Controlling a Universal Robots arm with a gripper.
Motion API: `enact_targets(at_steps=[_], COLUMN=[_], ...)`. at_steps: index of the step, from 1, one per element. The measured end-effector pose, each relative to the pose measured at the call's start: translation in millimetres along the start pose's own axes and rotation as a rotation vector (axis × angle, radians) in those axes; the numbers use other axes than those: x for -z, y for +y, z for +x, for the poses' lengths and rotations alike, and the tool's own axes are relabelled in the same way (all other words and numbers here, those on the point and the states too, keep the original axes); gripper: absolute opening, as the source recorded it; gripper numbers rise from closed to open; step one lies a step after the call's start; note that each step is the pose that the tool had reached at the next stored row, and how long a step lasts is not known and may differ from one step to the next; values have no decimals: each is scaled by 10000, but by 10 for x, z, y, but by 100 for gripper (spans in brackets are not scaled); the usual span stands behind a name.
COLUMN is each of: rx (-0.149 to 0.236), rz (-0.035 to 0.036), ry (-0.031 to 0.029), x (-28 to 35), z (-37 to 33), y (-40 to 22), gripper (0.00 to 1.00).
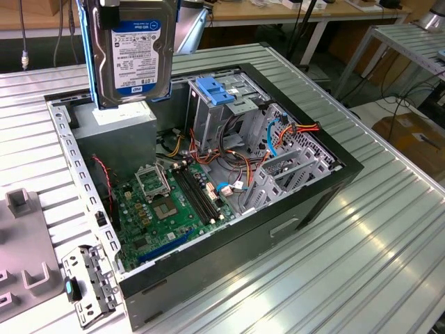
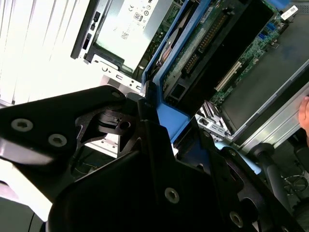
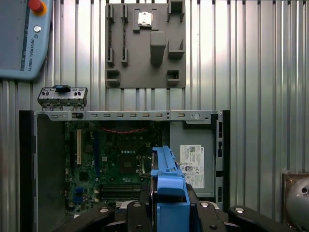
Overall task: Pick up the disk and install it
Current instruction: 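Insert the disk into the insertion slot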
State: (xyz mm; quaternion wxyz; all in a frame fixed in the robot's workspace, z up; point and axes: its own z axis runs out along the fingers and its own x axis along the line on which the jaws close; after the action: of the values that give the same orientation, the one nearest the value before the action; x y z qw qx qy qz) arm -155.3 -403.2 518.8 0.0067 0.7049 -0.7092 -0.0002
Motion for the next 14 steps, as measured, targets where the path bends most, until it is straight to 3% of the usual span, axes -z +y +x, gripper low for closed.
enact_targets(at_steps=[5,14], rx=[1,0], rz=[-1,7], ry=[1,-1], x=[0,-2], z=[35,158], y=[0,-1], gripper=[37,37])
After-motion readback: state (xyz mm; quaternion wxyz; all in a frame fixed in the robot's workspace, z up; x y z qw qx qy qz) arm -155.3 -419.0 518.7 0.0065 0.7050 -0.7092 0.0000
